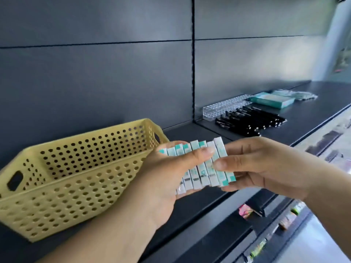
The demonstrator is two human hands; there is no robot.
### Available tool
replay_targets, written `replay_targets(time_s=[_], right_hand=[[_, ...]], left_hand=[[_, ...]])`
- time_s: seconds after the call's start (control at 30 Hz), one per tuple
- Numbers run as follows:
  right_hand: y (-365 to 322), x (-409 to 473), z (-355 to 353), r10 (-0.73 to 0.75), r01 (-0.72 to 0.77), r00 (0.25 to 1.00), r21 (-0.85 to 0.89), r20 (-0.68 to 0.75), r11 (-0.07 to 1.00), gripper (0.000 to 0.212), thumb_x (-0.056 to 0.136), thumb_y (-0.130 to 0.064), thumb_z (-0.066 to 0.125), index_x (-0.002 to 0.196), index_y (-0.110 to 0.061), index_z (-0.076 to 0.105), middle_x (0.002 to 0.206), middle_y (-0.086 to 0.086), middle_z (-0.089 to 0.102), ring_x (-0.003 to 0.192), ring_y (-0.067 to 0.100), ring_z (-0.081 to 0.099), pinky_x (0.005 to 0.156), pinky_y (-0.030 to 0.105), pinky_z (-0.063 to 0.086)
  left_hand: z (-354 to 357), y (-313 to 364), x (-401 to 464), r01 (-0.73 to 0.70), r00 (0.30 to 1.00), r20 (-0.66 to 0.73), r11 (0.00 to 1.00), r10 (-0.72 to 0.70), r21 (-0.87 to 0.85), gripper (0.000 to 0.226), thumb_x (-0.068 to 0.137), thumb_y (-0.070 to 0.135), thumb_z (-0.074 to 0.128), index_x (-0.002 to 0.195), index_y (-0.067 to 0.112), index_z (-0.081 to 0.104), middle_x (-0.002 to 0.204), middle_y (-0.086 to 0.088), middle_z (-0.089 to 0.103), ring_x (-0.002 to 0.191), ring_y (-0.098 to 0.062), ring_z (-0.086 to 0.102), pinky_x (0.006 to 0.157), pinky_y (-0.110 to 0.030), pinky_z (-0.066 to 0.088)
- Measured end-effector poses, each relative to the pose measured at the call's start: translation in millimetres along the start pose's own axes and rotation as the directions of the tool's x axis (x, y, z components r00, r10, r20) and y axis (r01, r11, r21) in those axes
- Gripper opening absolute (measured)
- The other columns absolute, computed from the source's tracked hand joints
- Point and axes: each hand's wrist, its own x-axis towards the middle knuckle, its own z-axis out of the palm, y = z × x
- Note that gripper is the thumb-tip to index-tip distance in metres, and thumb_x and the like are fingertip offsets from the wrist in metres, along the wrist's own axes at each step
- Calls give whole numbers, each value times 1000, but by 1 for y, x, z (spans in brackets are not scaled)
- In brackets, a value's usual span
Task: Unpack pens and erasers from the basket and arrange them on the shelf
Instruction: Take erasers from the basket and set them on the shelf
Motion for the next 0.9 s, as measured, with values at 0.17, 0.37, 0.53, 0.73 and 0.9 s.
replay_targets(time_s=[0.17, 0.37, 0.53, 0.73, 0.9], right_hand=[[43, -67, -79, 4, 9, 985, 74, -172, 997, 22, 59, -25, 64, 75, -18, 76, 87, 5, 74, 79, 13, 69, 66, 19, 55], [93, -140, -201, 99, -49, 959, 189, -264, 981, 20, 60, -26, 66, 75, -13, 73, 88, 8, 73, 81, 17, 69, 72, 25, 57], [120, -170, -283, 196, -81, 899, 291, -391, 953, 19, 84, -19, 60, 97, -6, 64, 91, 13, 71, 75, 18, 68, 71, 26, 58], [135, -185, -370, 164, -56, 818, 208, -552, 977, 17, 86, -25, 57, 88, -9, 63, 86, 11, 67, 65, 14, 64, 67, 25, 58], [145, -178, -469, 112, -50, 741, 112, -662, 992, 15, 84, -26, 60, 79, -12, 63, 79, 8, 67, 62, 11, 65, 70, 28, 58]], left_hand=[[108, -38, 27, 69, 994, 91, 997, -66, -34, 32, 50, 19, 72, 81, 14, 63, 63, -5, 69, 54, -15, 66, 52, -26, 55], [250, -84, 68, 232, 962, 161, 972, -221, -48, 39, 47, 20, 70, 84, 9, 66, 65, -7, 70, 52, -16, 66, 49, -25, 55], [341, -102, 108, 252, 955, 163, 968, -249, 4, 42, 48, 25, 72, 85, 8, 65, 63, -7, 70, 52, -16, 66, 45, -22, 53], [431, -117, 169, 253, 942, 234, 967, -241, -22, 45, 52, 25, 72, 92, 6, 65, 67, -8, 71, 56, -16, 67, 51, -24, 56], [509, -130, 241, 253, 931, 295, 962, -213, -105, 22, 65, 19, 70, 83, 6, 65, 64, -8, 70, 53, -16, 67, 52, -25, 55]])
